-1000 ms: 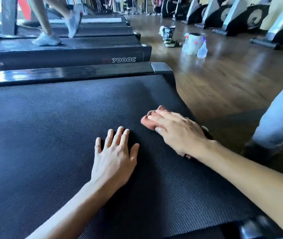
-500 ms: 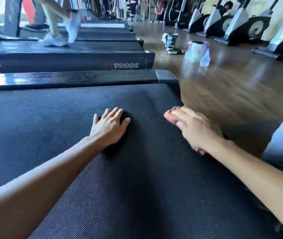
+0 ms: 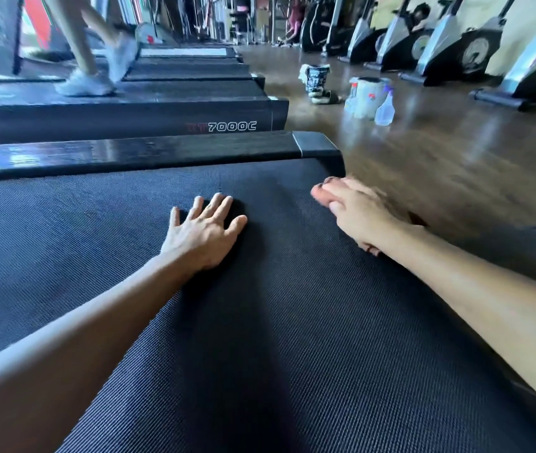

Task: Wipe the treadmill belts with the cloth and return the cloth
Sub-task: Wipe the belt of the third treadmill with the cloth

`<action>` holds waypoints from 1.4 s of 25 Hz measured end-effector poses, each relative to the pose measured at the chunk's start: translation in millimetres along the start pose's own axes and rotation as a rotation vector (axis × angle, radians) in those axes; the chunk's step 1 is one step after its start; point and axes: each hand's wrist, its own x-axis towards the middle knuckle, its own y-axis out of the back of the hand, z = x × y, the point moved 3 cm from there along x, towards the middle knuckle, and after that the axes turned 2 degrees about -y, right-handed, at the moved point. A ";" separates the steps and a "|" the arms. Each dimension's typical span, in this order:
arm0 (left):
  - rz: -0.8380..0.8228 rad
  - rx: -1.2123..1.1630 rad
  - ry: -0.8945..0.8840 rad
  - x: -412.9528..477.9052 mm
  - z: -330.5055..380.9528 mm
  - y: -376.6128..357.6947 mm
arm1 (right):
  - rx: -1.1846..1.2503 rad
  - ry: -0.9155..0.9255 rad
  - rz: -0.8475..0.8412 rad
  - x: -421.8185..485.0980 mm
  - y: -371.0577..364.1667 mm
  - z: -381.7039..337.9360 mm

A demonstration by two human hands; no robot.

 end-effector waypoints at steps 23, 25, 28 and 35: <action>0.067 -0.096 0.029 60.2 -14.9 9.3 | -0.070 0.185 -0.115 21.5 -24.9 -62.6; 0.071 -0.050 0.027 59.6 -16.7 4.4 | -0.118 0.096 -0.157 40.7 -23.7 -41.6; 0.079 -0.064 0.033 56.4 -17.1 0.6 | -0.150 -0.327 -0.059 98.3 -38.9 -20.4; 0.036 -0.076 0.055 60.3 -18.8 2.7 | -0.149 0.276 -0.178 104.2 -54.3 -62.5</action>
